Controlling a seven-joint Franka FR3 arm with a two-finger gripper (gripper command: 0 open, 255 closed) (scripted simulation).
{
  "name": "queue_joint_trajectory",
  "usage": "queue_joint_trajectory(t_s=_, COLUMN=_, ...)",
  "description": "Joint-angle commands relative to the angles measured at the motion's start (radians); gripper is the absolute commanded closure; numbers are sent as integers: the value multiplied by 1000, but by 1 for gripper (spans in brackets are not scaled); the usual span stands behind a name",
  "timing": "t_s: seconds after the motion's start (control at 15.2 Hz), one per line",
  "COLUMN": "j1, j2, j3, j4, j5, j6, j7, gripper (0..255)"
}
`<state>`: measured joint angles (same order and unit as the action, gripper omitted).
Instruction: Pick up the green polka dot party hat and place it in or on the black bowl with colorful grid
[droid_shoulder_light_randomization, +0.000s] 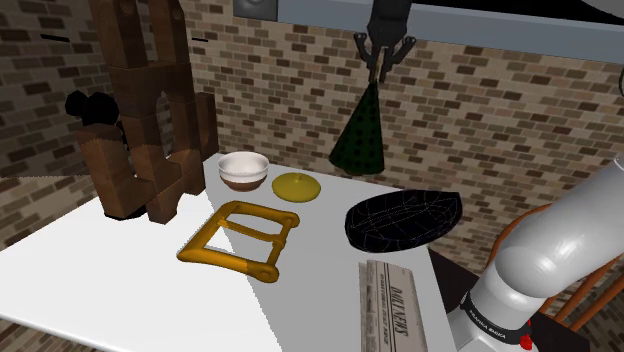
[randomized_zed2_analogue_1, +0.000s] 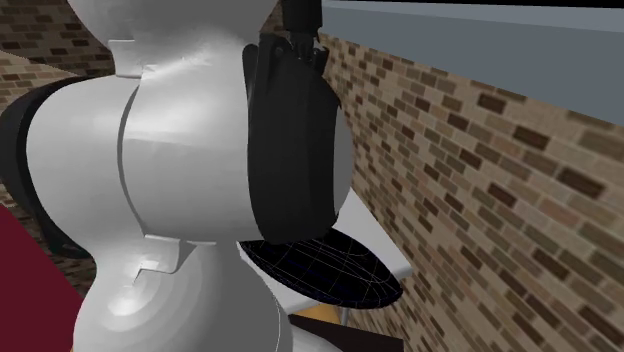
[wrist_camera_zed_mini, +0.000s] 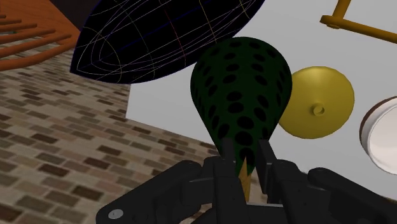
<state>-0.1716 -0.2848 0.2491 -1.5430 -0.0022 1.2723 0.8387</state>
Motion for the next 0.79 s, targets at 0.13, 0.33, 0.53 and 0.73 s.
queue_joint_trajectory(t_s=0.13, j1=-1, j2=42, j3=6, j4=106, j5=-9, j6=-64, j7=4, gripper=255)
queue_joint_trajectory(t_s=0.33, j1=-1, j2=77, j3=13, j4=191, j5=-18, j6=-114, j7=8, gripper=255)
queue_joint_trajectory(t_s=0.53, j1=-2, j2=80, j3=12, j4=244, j5=-19, j6=-165, j7=6, gripper=255)
queue_joint_trajectory(t_s=0.73, j1=-5, j2=30, j3=-3, j4=265, j5=-9, j6=-234, j7=-11, gripper=255)
